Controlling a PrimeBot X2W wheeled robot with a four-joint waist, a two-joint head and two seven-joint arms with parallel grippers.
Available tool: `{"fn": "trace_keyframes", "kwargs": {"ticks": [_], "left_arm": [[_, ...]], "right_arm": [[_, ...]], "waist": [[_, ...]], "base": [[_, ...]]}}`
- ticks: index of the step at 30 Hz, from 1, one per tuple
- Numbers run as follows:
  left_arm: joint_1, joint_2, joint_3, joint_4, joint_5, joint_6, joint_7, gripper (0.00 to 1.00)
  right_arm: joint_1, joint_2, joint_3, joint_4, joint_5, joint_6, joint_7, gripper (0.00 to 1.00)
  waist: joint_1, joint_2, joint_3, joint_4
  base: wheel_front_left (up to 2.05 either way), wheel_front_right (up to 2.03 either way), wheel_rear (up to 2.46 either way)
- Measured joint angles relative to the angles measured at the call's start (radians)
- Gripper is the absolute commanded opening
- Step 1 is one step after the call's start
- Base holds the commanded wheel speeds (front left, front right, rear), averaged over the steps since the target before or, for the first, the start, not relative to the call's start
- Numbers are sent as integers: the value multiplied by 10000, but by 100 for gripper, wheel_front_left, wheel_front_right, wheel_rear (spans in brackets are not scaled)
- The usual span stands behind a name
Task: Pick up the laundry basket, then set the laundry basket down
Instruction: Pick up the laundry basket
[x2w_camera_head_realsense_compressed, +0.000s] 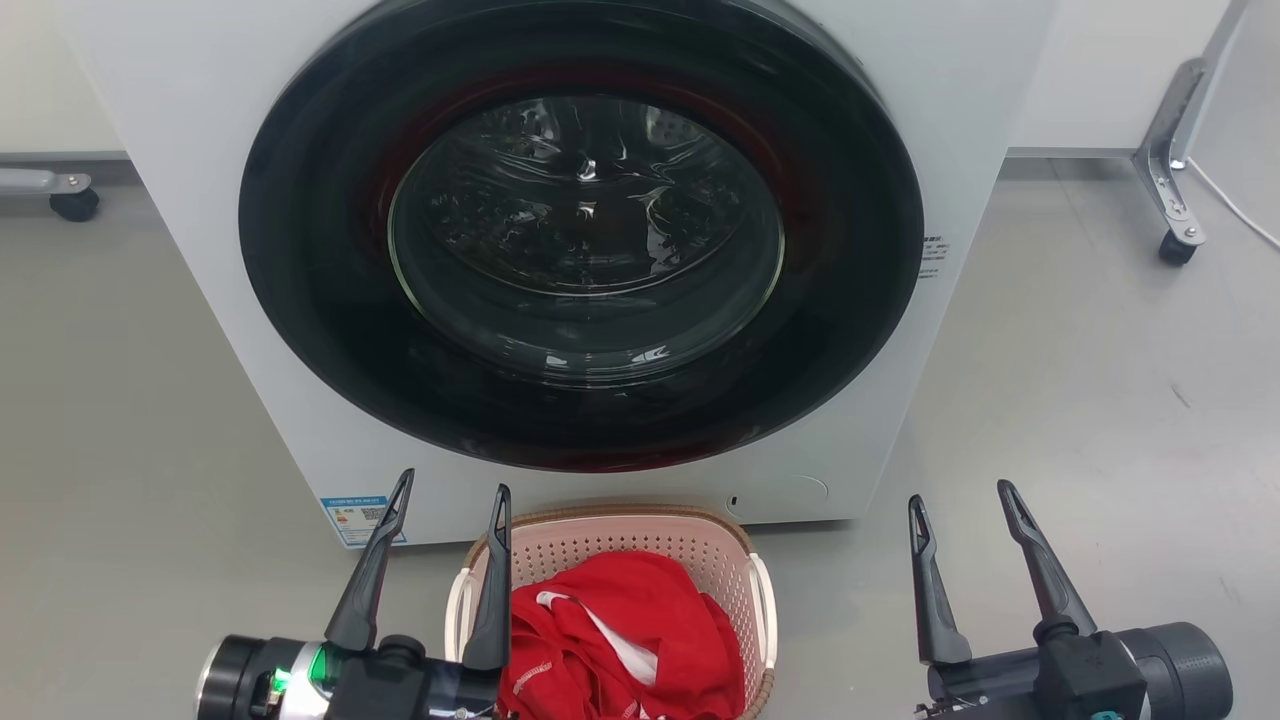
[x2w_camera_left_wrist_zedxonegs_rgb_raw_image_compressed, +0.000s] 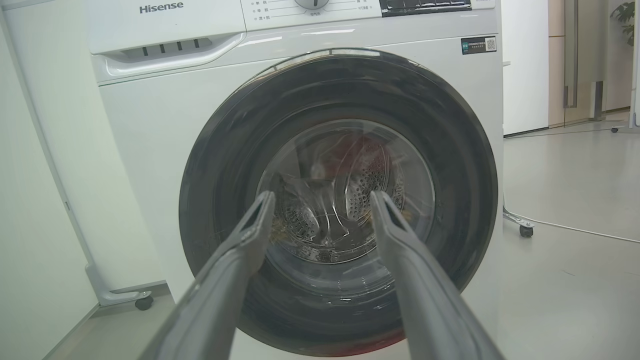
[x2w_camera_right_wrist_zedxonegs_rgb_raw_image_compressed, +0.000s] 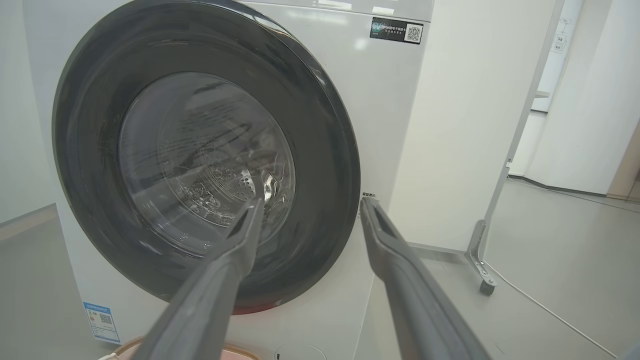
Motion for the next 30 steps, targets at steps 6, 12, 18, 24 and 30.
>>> {"fn": "trace_keyframes", "kwargs": {"ticks": [6,12,18,24,30], "left_arm": [[64,-8,63,-29,-31,0,0,100],[152,-15,113,-33,-107,0,0,100],[152,-31,174,-33,-163,0,0,100],[157,-40,230,-54,-180,0,0,100],[176,-50,226,-211,-182,0,0,100]], "right_arm": [[0,0,-13,-31,33,0,0,100],[0,0,-33,-59,67,0,0,100],[0,0,-44,-69,144,0,0,100],[2,0,-56,-102,171,0,0,100],[137,0,-125,-295,171,0,-25,100]], "waist": [[0,0,15,11],[0,0,40,13],[0,0,72,7],[0,0,124,7],[0,0,292,24]], "base": [[0,0,0],[0,0,0],[0,0,0],[0,0,0],[0,0,0]]}}
